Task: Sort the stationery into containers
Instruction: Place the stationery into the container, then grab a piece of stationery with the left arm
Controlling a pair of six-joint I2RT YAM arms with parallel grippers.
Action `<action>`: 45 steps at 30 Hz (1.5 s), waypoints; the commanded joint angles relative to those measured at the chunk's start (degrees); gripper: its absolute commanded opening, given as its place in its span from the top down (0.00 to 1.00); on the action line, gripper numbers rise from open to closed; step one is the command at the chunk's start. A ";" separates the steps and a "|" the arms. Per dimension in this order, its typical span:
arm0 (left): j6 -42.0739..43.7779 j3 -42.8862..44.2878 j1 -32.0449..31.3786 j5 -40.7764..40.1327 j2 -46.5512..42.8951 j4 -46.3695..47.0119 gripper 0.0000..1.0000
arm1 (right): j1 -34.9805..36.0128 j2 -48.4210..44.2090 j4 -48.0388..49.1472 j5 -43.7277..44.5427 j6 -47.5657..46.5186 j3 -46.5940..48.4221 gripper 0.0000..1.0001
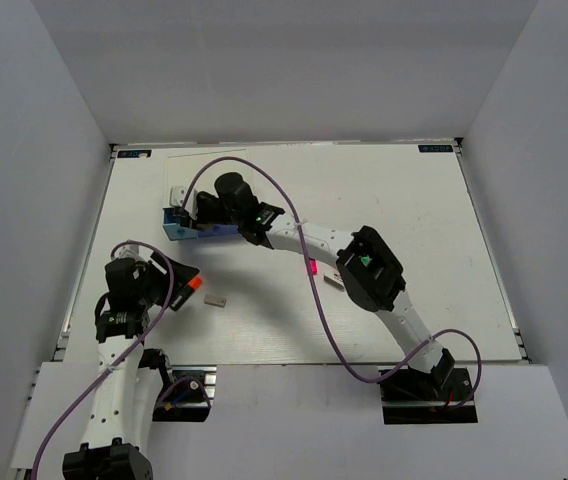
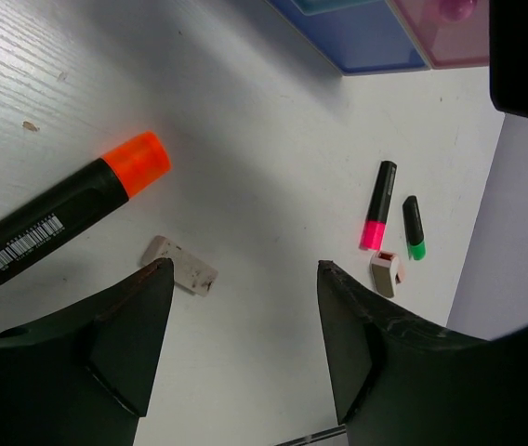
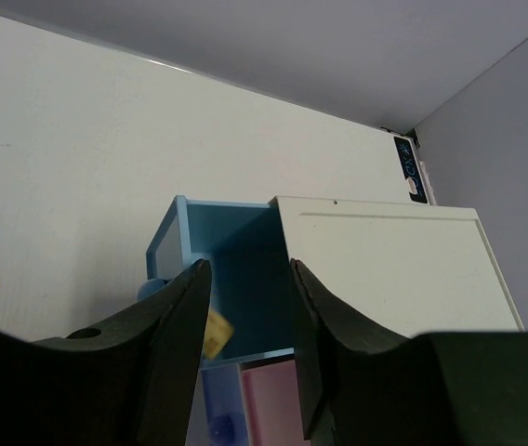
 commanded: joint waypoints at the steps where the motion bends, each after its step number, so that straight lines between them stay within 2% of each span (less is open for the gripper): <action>1: -0.66 1.12 -0.10 1.01 -0.18 -1.55 0.27 | 0.51 -4.71 2.59 0.10 -0.32 -1.18 0.54; 7: -0.66 1.64 -0.10 1.01 -0.18 -3.31 0.26 | 0.42 -6.38 3.38 0.45 -0.23 -2.68 0.50; 14: -1.71 3.23 -0.62 1.71 2.71 -5.25 0.44 | 0.24 -14.46 8.38 1.24 1.96 -8.29 0.58; 18: -2.85 4.37 -0.63 -0.39 4.73 -8.59 0.43 | 0.15 -20.53 9.97 3.43 3.10 -13.56 0.57; 22: -4.08 4.37 -1.15 -1.63 6.15 -10.61 0.38 | -0.20 -26.05 8.66 9.66 3.99 -18.92 0.40; 23: -4.09 4.37 -1.15 -2.33 6.93 -11.31 0.38 | -0.28 -26.86 8.49 10.98 4.16 -20.94 0.24; 25: -5.84 4.37 -1.67 -3.74 7.73 -11.32 0.37 | -0.37 -28.18 7.08 14.33 3.99 -22.97 0.10; 26: -5.85 4.37 -1.68 -4.70 8.68 -11.32 0.37 | -0.72 -30.19 6.38 16.86 4.08 -26.20 0.10; 30: -8.04 5.69 -2.82 -7.69 12.90 -11.32 0.34 | -2.83 -37.57 5.23 17.50 5.83 -34.92 0.12; 37: -11.37 8.94 -8.61 -12.61 20.82 -11.32 0.34 | -7.75 -48.66 2.69 16.71 6.97 -49.34 0.36; 45: -17.53 13.77 -17.05 -17.97 27.33 -14.04 0.31 | -11.09 -55.78 1.63 16.45 9.08 -57.78 0.38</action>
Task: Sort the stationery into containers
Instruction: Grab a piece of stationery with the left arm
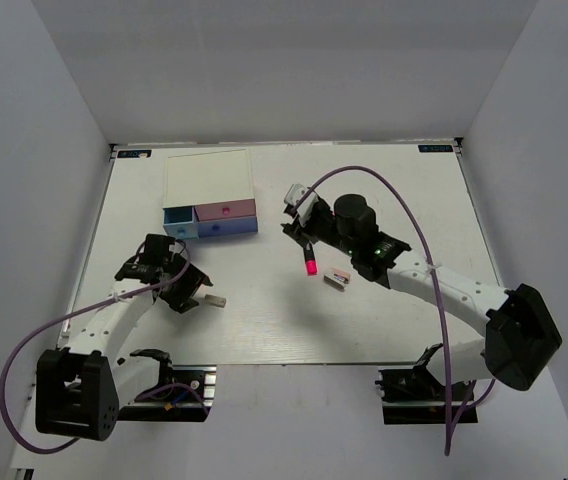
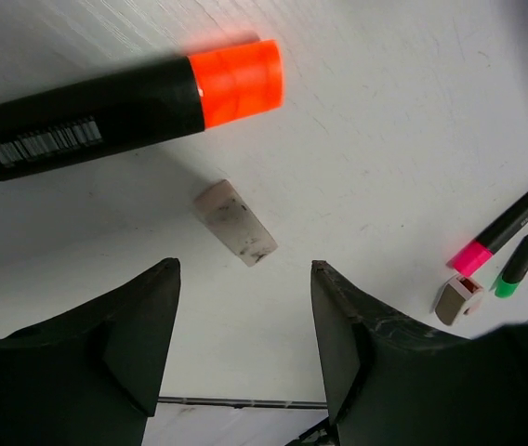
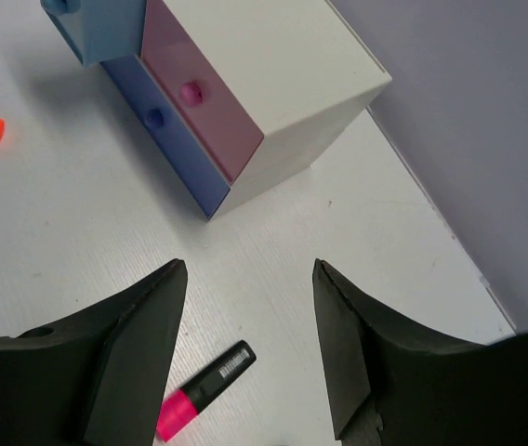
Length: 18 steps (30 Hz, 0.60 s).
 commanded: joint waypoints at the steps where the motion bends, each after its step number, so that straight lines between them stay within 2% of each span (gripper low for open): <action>1: -4.79 2.43 -2.81 -5.32 -0.32 -1.76 0.31 | -1.02 -2.93 0.84 0.23 1.72 -2.42 0.38; 4: -8.13 1.73 -5.00 -7.43 -0.85 -1.76 0.30 | -1.90 -4.25 1.37 0.05 1.90 -3.83 0.38; 11: -14.02 1.73 -10.80 -11.65 6.87 -0.80 0.30 | -3.30 -6.54 2.16 -0.12 1.90 -6.02 0.38; 18: -18.86 7.96 -14.85 -17.02 15.65 -2.90 0.31 | -4.54 -8.39 2.86 -0.56 2.33 -8.40 0.38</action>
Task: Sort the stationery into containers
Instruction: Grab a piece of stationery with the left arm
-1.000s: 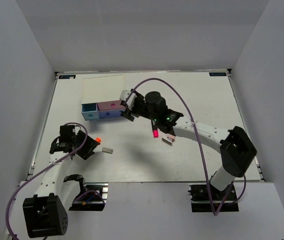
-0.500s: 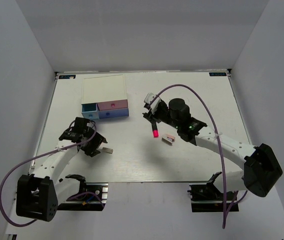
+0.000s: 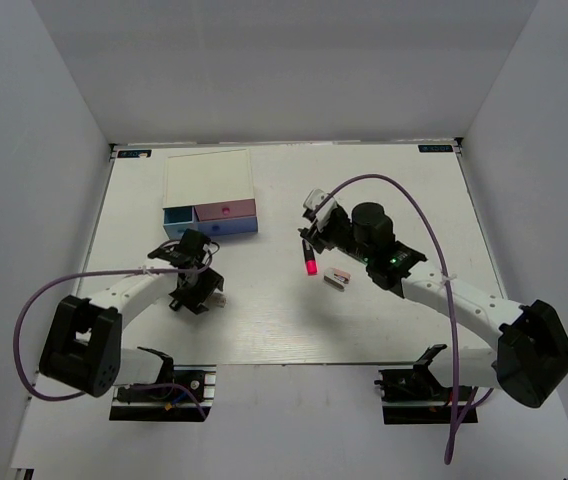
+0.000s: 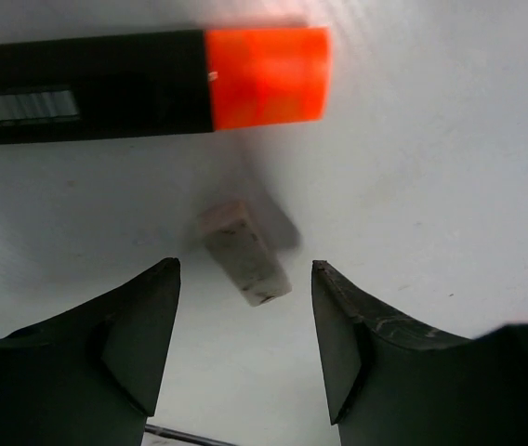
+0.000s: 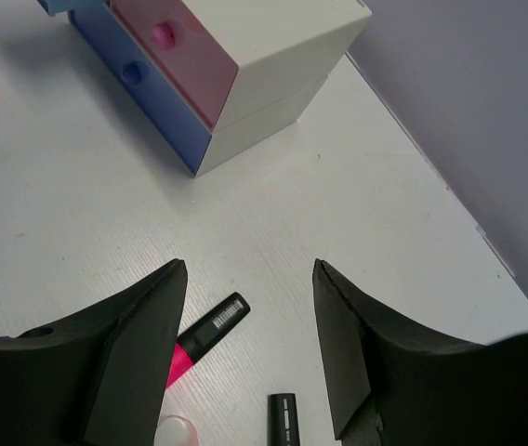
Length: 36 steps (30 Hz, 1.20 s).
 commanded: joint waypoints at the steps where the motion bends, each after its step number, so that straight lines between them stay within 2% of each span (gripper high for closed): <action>1: -3.41 4.18 -1.82 -3.91 2.84 -0.67 0.31 | -0.78 -2.07 2.88 -0.26 0.98 -0.77 0.38; 9: -5.52 2.96 -4.38 -5.93 3.46 -3.92 0.37 | -2.18 -2.77 3.85 -0.34 1.16 -1.92 0.38; 12: -6.05 1.56 -5.00 -5.93 3.46 -3.92 0.44 | -2.62 -2.60 4.38 -0.78 1.59 -1.92 0.38; 14: -6.05 1.55 -5.52 -5.93 3.46 -3.92 0.52 | -2.62 -2.42 4.29 -1.31 1.94 -1.83 0.38; 19: -6.05 -0.20 -5.52 -6.46 3.99 -3.22 0.58 | -2.80 -2.34 3.59 -2.36 2.30 -1.65 0.38; 22: -4.65 -0.21 -5.52 -5.84 3.99 -2.60 0.71 | -2.98 -2.95 2.89 -2.45 2.65 -1.92 0.38; 26: 1.41 3.12 -6.14 -5.84 0.04 -2.08 0.87 | -2.98 -4.00 2.71 -2.63 3.18 -2.88 0.36; 28: 4.22 3.66 -6.93 -5.23 -3.82 -1.47 0.91 | -3.06 -4.27 2.71 -2.72 3.27 -3.41 0.36; 32: 12.48 4.36 -8.16 -2.60 -12.26 1.87 0.97 | -3.24 -4.44 2.80 -2.98 3.35 -3.85 0.36; 36: 15.22 6.99 -8.69 -3.81 -18.50 3.55 0.99 | -3.33 -4.53 3.06 -3.07 3.09 -4.29 0.36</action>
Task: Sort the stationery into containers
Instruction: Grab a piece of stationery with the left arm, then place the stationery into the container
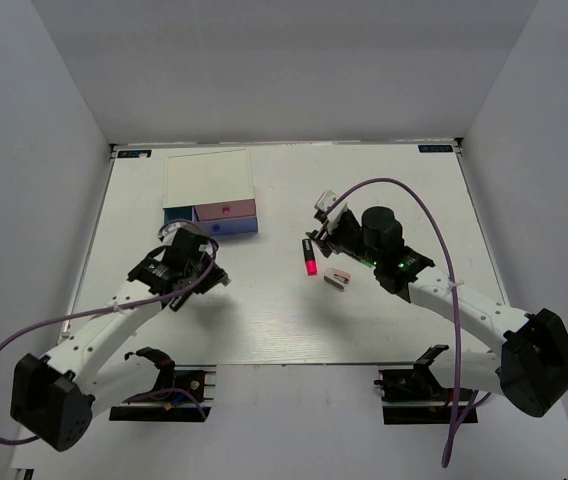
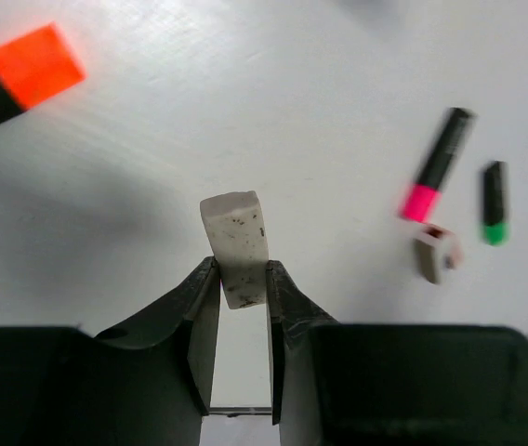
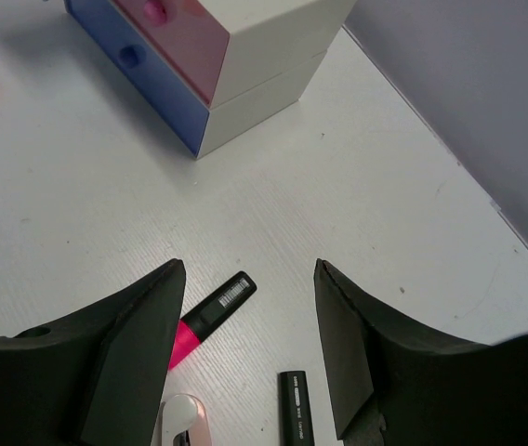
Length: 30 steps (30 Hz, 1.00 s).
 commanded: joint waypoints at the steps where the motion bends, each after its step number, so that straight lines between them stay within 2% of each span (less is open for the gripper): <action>1: 5.02 4.98 -0.43 -1.50 -4.63 1.91 0.99 | -0.25 -1.32 2.47 -0.62 0.66 -0.34 0.36; 9: 1.86 14.40 0.89 -10.63 -0.60 -0.91 1.00 | -0.25 -1.58 3.00 -0.71 0.14 -0.95 0.36; 13: 0.53 21.51 1.94 -17.40 4.40 -0.38 0.99 | -0.33 -2.20 3.18 -0.36 -0.13 -1.39 0.36; 19: -0.60 30.48 5.46 -20.57 13.46 -2.57 0.99 | -0.51 -3.87 3.26 -0.09 -0.30 -2.97 0.36; 24: -1.14 31.54 9.76 -21.72 14.70 -4.50 0.99 | -1.04 -4.83 3.44 0.26 -0.39 -4.03 0.36; 30: -2.98 27.24 13.36 -21.72 12.95 -3.38 0.98 | -1.22 -5.10 3.79 -0.18 -0.21 -4.47 0.36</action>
